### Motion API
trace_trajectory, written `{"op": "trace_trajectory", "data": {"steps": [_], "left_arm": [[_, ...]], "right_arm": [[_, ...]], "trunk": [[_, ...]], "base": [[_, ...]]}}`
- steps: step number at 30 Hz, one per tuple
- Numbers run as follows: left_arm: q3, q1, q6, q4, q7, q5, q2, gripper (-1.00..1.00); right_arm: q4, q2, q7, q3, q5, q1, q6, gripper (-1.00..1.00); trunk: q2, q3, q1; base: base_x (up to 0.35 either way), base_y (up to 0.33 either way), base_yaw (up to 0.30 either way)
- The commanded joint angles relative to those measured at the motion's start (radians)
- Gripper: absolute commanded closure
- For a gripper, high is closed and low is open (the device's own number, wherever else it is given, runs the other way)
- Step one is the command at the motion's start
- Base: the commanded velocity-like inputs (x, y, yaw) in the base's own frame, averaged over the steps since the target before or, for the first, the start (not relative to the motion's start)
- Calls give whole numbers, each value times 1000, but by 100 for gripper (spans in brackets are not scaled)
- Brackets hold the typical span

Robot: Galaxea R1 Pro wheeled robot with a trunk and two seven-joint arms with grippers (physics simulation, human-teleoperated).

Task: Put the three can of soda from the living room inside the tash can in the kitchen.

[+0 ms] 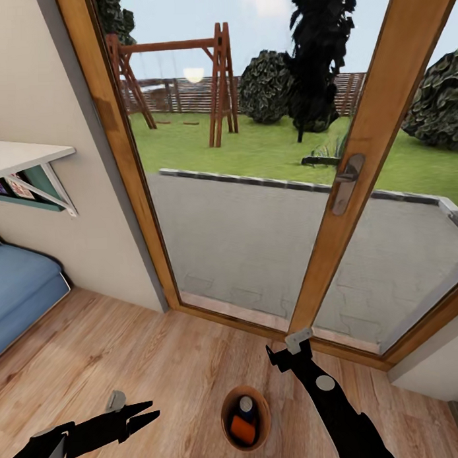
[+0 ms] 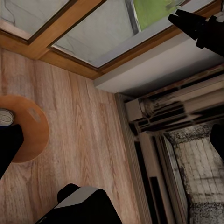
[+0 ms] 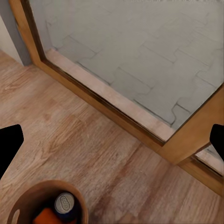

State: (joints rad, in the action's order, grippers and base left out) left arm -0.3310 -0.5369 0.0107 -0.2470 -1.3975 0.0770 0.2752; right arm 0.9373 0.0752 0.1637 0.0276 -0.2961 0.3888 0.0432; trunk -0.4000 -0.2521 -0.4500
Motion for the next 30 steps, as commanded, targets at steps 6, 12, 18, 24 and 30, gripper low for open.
{"op": "trace_trajectory", "data": {"steps": [6, 12, 18, 24, 30], "left_arm": [[0, 0, 0, 0, 0, 0, 0, -100], [0, 0, 0, 0, 0, 0, 0, -100], [1, 0, 0, 0, 0, -3, 0, -100], [1, 0, 0, -1, -1, -5, 0, -100], [1, 0, 0, -2, -1, -6, 0, -100]], "right_arm": [[0, 0, 0, 0, 1, 0, 0, -100], [0, 0, 0, 0, 1, 0, -1, -100], [0, 0, 0, 0, 1, 0, 0, -100], [0, 0, 0, 0, 1, 0, 0, -100], [0, 1, 0, 0, 1, 0, -2, -100]], "trunk": [[0, 2, 0], [0, 11, 0], [0, 20, 0], [0, 22, 0], [0, 25, 0]], "base": [[0, 0, 0], [0, 0, 0], [0, 0, 0], [0, 0, 0], [0, 0, 0]]}}
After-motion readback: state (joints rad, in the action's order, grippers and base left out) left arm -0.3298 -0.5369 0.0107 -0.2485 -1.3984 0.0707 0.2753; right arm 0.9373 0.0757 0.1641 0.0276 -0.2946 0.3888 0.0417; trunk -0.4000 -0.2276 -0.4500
